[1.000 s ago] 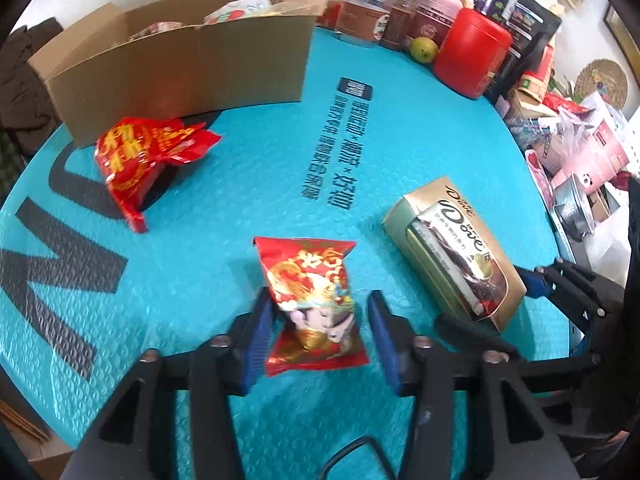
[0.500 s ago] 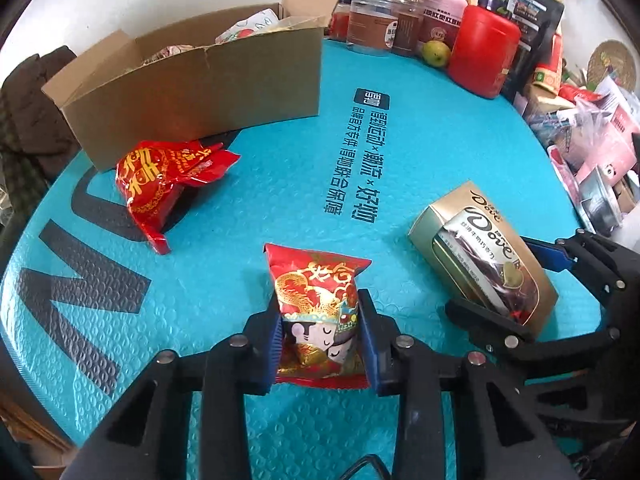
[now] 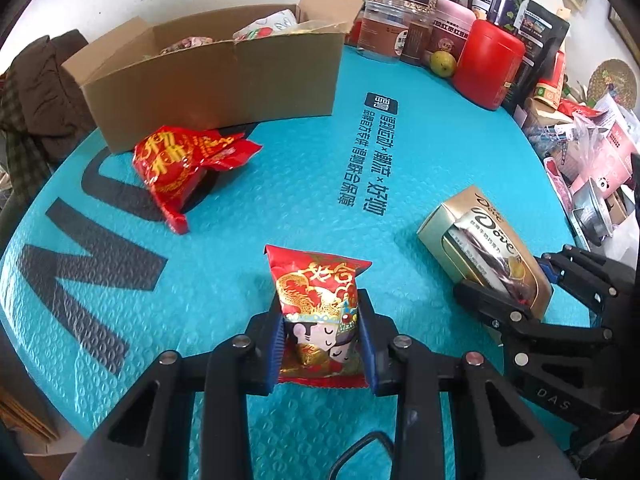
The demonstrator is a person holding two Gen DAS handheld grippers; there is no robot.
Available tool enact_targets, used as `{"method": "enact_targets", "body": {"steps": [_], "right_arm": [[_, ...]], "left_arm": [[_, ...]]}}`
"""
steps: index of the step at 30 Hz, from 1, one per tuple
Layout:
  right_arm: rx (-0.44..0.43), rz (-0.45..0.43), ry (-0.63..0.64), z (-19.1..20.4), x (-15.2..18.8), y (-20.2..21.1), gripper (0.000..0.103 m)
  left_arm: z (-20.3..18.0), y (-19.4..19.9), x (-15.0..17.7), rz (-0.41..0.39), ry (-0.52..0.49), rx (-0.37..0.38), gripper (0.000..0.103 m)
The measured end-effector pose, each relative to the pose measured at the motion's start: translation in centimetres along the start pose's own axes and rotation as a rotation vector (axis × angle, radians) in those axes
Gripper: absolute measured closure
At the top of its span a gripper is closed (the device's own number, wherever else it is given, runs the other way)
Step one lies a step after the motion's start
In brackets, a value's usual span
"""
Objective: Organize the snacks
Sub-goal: 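Lift the red-gold snack bag with the left tool while the right tool lifts the Dove box, then carry the red-gold bag and Dove box over the cardboard box with both tools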
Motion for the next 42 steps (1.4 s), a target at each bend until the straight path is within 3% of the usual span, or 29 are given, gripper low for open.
{"method": "enact_targets", "body": {"steps": [4, 20, 33, 37, 42], "right_arm": [[-0.039, -0.011, -0.017, 0.9, 0.2, 0.6, 0.059], [-0.050, -0.115, 0.056, 4.5, -0.8, 4.9, 0.059], [-0.047, -0.228, 0.152, 5.7, -6.2, 8.1, 0.059], [-0.099, -0.269, 0.132, 5.7, -8.5, 8.8, 0.059], [-0.089, -0.325, 0.153, 5.8, -11.6, 9.4, 0.059]], "left_arm": [[0.6, 0.8, 0.1, -0.015, 0.009, 0.002, 0.072], [1.2, 6.5, 0.4, -0.137, 0.029, 0.022, 0.072], [2.0, 10.5, -3.7, -0.268, 0.049, 0.050, 0.072], [2.4, 11.4, -5.6, -0.286, 0.055, 0.078, 0.072], [3.1, 12.6, -8.4, -0.345, 0.047, 0.062, 0.072]]}}
Point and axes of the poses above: each gripper's, at about its wrist camera, not at the fingertips, and y roughly against the way its jaws point, z to its left, x to its underside, the point moved 10 cm from there along -y, roughly the way its jaws point, and after that the axes turned 10 degrees about y, right-handed, at the moved point
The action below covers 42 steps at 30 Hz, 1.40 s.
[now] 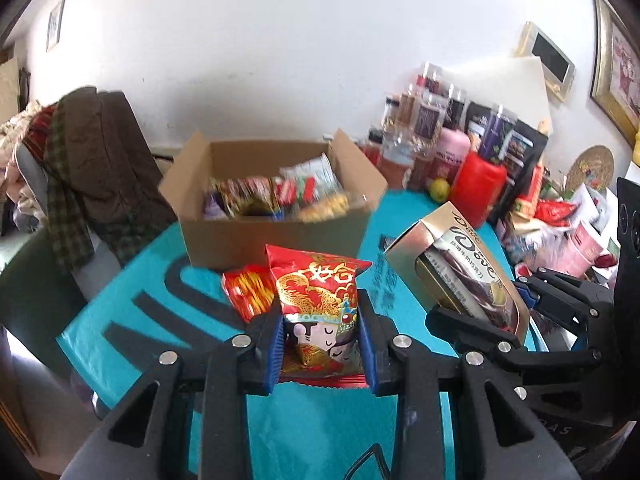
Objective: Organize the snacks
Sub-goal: 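Carry the red-gold bag and Dove box over the cardboard box with both tools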
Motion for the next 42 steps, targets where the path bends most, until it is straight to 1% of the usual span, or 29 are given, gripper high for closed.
{"method": "enact_targets", "body": {"steps": [8, 18, 23, 27, 33, 37, 42], "right_arm": [[0.006, -0.046, 0.047, -1.4, -4.4, -1.1, 0.059], [0.044, -0.119, 0.101, -4.8, -10.3, -2.4, 0.059], [0.059, -0.146, 0.112, -6.1, -12.6, -3.6, 0.059], [0.073, -0.152, 0.119, -7.2, -14.1, -5.0, 0.059], [0.090, -0.152, 0.128, -9.0, -16.0, -7.6, 0.059], [0.088, -0.144, 0.115, -10.3, -17.0, -9.8, 0.059], [0.085, -0.122, 0.127, -11.4, -18.0, -12.6, 0.059]], "left_arm": [[0.0, -0.5, -4.6, -0.066, -0.017, 0.001, 0.072], [-0.8, -2.9, -10.3, -0.125, -0.052, 0.007, 0.072], [-1.2, -4.6, -13.1, -0.149, -0.057, 0.016, 0.072], [-1.1, -5.9, -15.1, -0.170, -0.060, 0.013, 0.072], [0.3, -8.6, -18.2, -0.193, -0.053, -0.004, 0.072], [1.6, -10.6, -19.8, -0.184, -0.041, -0.004, 0.072], [3.1, -13.1, -21.2, -0.174, -0.040, -0.040, 0.072]]}}
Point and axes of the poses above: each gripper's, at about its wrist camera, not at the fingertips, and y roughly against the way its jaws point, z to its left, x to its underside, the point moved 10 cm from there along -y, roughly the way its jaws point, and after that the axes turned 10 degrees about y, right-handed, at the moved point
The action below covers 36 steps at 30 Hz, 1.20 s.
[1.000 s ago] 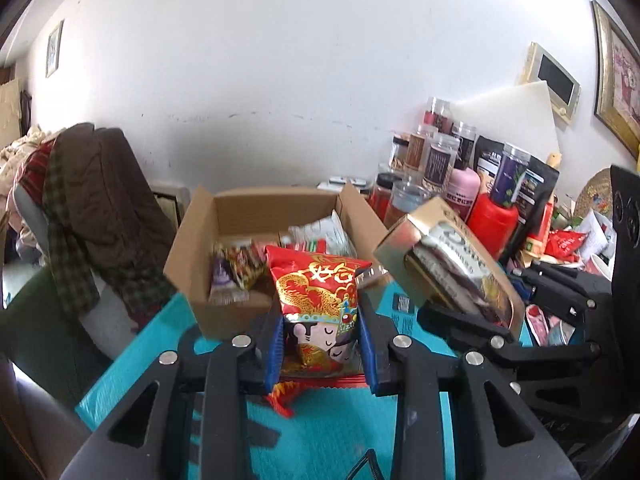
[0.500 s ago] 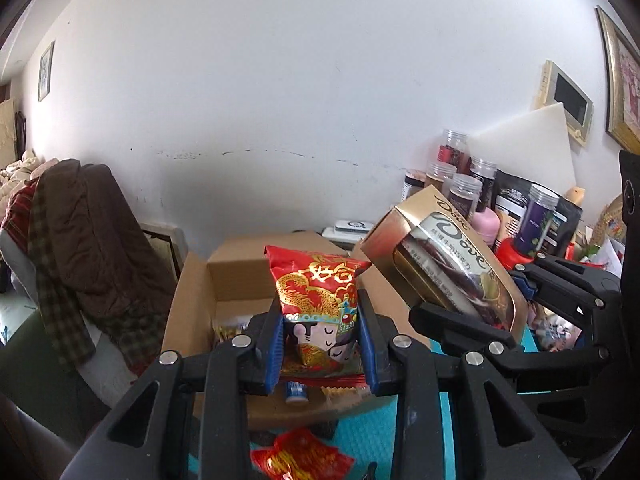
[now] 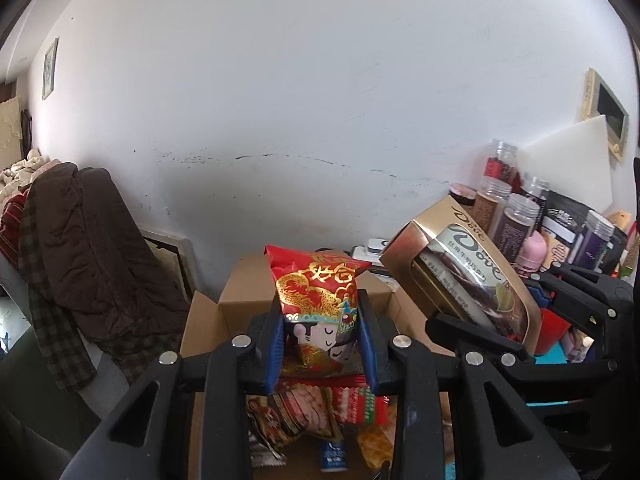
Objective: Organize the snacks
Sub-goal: 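Carry the red-gold bag and Dove box over the cardboard box with both tools, then open both tools to drop the red-gold bag and Dove box into the box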
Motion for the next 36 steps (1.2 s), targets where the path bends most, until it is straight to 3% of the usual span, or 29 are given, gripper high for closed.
{"method": "enact_targets", "body": {"steps": [9, 20, 26, 36], "right_arm": [[-0.063, 0.098, -0.044, -0.9, 1.5, -5.5, 0.059], [-0.057, 0.266, -0.065, -1.7, 5.8, -10.7, 0.059], [-0.041, 0.326, -0.081, -2.6, 7.5, -11.6, 0.058], [-0.030, 0.354, -0.097, -3.2, 8.0, -11.8, 0.051]], "left_arm": [[1.5, -4.8, 0.5, 0.073, -0.002, -0.049, 0.072], [2.8, -10.5, 3.9, 0.197, 0.007, -0.103, 0.072], [3.3, -12.2, 5.7, 0.280, 0.020, -0.117, 0.072], [5.7, -14.3, 8.4, 0.426, 0.069, -0.242, 0.071]]}}
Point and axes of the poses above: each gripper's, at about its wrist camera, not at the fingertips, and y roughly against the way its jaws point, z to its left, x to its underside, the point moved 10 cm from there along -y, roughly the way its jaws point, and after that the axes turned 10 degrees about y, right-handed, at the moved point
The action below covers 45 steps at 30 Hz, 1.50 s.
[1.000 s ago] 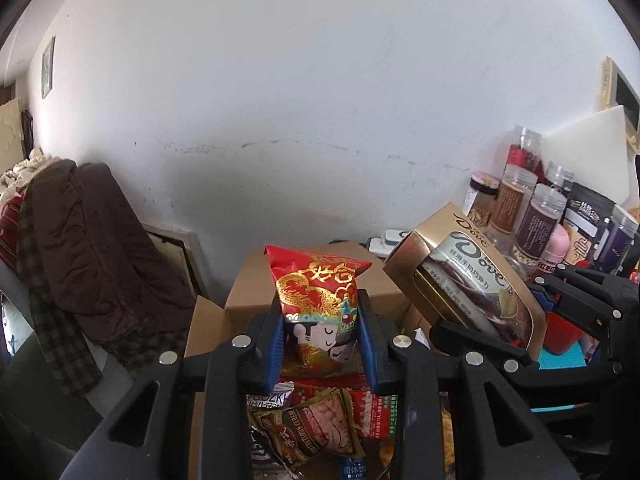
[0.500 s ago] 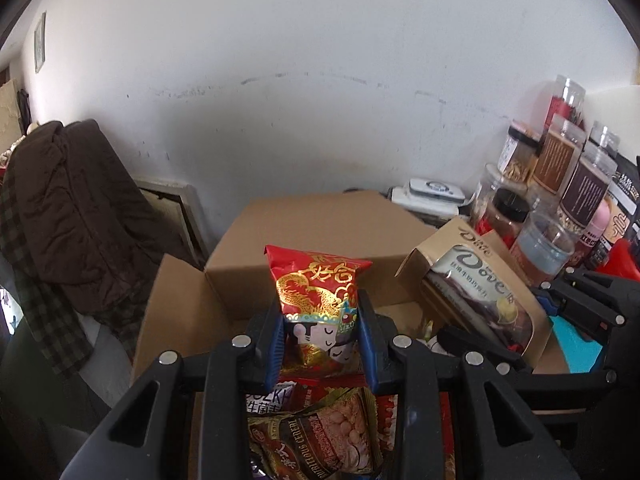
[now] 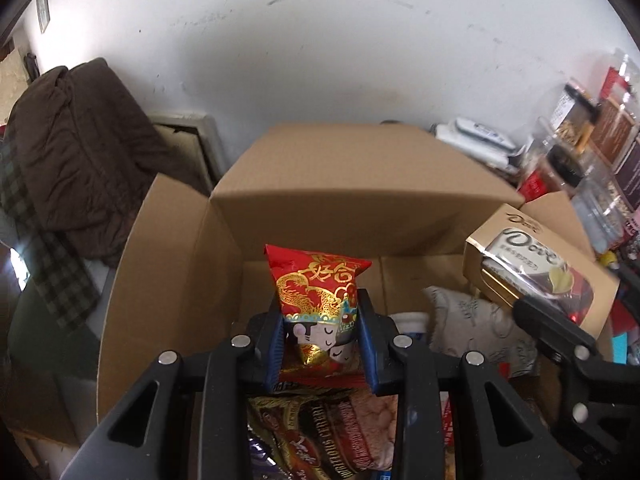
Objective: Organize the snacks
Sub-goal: 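Open both tools to drop the red-gold bag and Dove box into the box, then withdraw both tools from the box toward the red snack bag on the mat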
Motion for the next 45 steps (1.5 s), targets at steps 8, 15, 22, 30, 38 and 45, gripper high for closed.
{"method": "enact_targets", "body": {"steps": [8, 15, 22, 30, 38, 45], "right_arm": [[0.017, -0.010, 0.010, 0.3, -0.2, 0.8, 0.040], [0.009, -0.045, -0.005, 0.3, -0.7, 3.3, 0.040], [0.015, -0.112, -0.016, 0.2, -1.9, 7.5, 0.040], [0.038, -0.195, 0.010, 0.8, -2.8, 12.8, 0.040], [0.067, -0.253, 0.026, 1.7, -2.8, 17.4, 0.040], [0.083, -0.288, 0.042, 3.1, -1.9, 20.9, 0.040]], "left_arm": [[0.1, 0.9, 0.0, -0.003, 0.004, -0.033, 0.067], [-0.1, 4.0, -0.5, -0.049, -0.005, -0.036, 0.067], [-0.5, 8.8, -1.2, -0.122, 0.002, -0.026, 0.067], [-0.7, 14.9, -1.6, -0.221, 0.003, -0.017, 0.067], [-0.9, 20.4, -0.6, -0.303, -0.015, -0.013, 0.067], [-1.3, 24.5, 1.0, -0.352, -0.025, 0.000, 0.067]]}}
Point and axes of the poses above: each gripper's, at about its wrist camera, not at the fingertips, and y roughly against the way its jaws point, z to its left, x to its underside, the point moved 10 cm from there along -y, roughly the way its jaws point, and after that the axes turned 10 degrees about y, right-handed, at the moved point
